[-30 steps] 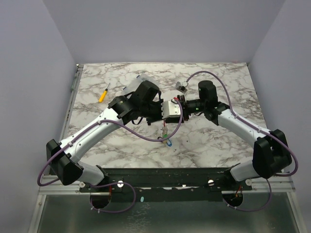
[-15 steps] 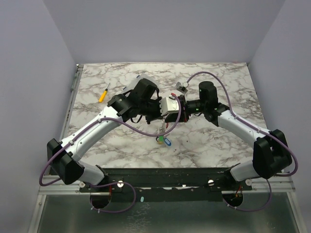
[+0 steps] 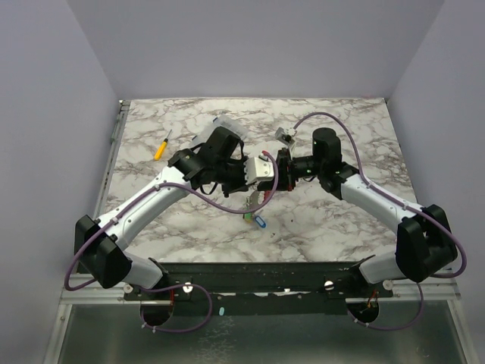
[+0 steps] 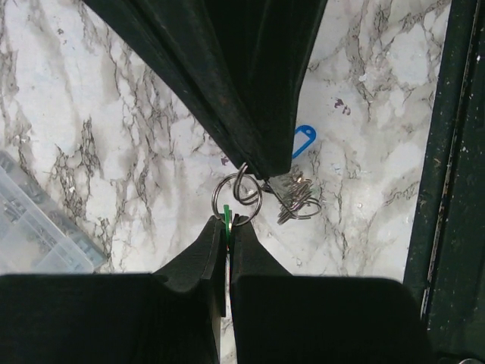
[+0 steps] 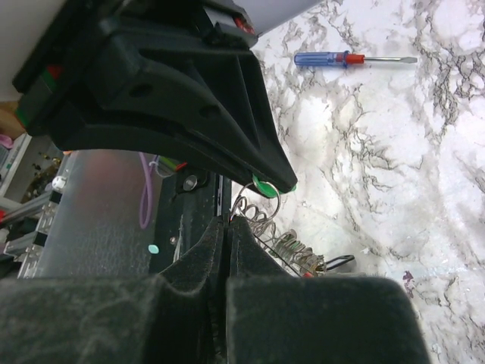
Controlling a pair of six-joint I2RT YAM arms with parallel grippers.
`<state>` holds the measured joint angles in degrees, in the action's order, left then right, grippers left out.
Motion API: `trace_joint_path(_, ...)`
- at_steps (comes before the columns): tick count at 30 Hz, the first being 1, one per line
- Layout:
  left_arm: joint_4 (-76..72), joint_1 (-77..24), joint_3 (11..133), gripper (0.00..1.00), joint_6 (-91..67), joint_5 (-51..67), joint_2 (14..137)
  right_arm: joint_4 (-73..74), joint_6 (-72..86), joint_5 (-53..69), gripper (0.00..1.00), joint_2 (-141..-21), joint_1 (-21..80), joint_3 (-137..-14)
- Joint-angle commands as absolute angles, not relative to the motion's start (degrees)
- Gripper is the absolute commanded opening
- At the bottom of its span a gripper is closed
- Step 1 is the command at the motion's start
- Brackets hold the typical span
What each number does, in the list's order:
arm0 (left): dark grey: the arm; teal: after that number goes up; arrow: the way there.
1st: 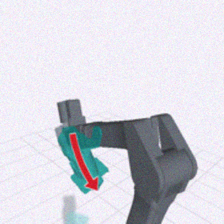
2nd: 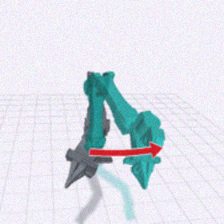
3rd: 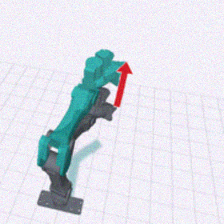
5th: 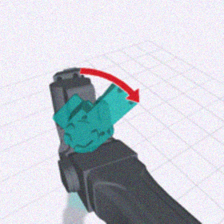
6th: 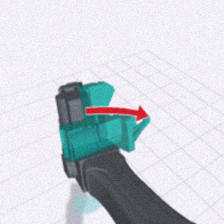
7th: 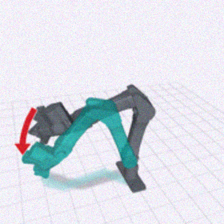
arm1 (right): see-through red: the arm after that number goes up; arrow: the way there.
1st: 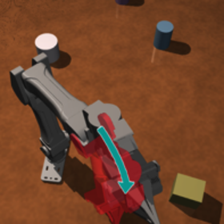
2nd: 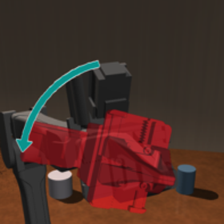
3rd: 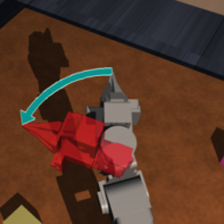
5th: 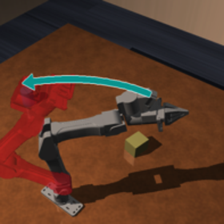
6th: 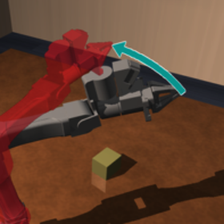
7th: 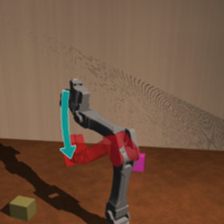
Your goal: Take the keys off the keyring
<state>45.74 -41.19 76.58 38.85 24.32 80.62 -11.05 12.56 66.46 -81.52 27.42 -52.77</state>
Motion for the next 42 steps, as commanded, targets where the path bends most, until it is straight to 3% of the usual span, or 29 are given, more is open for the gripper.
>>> trace_joint_path(1,46.3,-40.96,75.11,0.0,41.26,28.69,79.69,-16.24,15.04,67.6,0.0,-80.06,27.69,-51.82)
trace_joint_path(23,41.41,-38.23,76.23,0.0,35.95,29.52,82.36,-20.5,17.13,70.02,0.01,-80.75,27.69,-49.49)
trace_joint_path(42,46.61,-38.25,81.94,0.0,38.03,31.28,80.27,-12.03,10.11,67.32,0.01,-83.13,27.64,-51.53)
